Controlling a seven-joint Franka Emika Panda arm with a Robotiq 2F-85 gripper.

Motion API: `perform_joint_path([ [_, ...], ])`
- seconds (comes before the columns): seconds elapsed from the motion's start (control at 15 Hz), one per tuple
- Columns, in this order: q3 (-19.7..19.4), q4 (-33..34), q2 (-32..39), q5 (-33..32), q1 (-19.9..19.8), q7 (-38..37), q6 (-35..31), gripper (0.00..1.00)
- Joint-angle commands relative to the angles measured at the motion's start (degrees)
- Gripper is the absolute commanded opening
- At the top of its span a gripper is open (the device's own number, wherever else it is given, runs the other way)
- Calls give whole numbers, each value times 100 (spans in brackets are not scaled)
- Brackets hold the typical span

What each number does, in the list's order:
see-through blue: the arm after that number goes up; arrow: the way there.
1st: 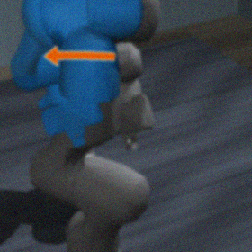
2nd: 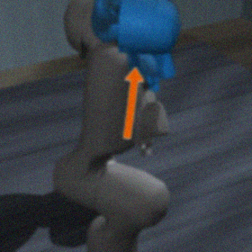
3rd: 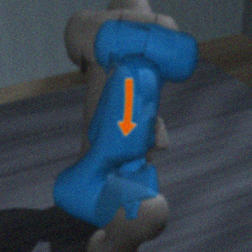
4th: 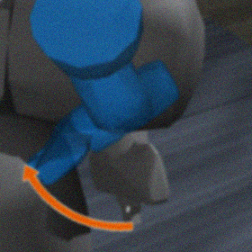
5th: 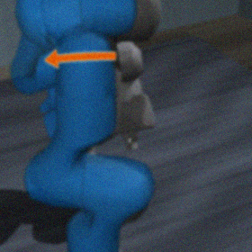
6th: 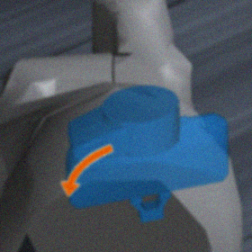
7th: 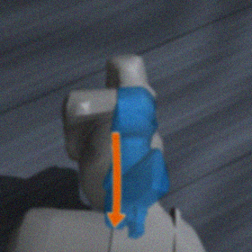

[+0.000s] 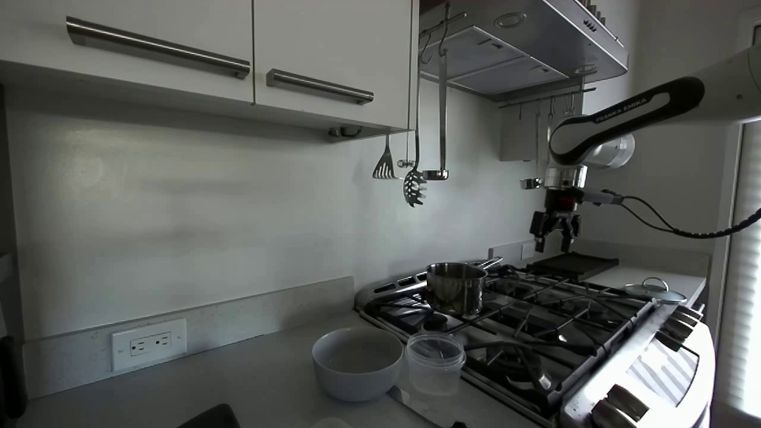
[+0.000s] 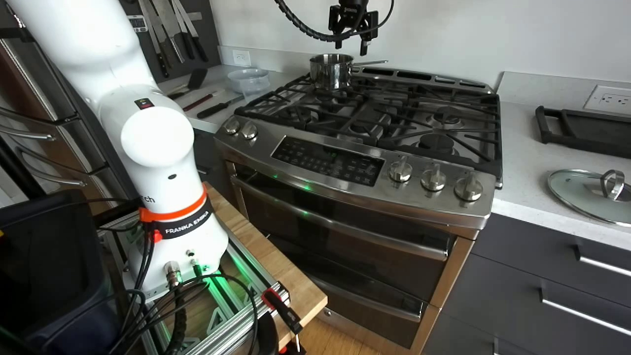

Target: Move the pot to the right

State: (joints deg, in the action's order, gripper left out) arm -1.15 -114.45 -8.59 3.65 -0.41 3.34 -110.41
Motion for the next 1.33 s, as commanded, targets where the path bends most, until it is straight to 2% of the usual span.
perform_joint_path([
  [0.0,255,157,261,-3,165,-518,-251,100],
  [0.33,517,346,726,-77,346,-785,-575,100],
  [0.4,468,192,484,-30,309,-686,-493,100],
  [0.73,506,337,714,-29,351,-691,-537,100],
  [1.07,550,417,939,-138,392,-1048,-728,100],
  [1.27,568,449,1072,-343,430,-1430,-1152,100],
])
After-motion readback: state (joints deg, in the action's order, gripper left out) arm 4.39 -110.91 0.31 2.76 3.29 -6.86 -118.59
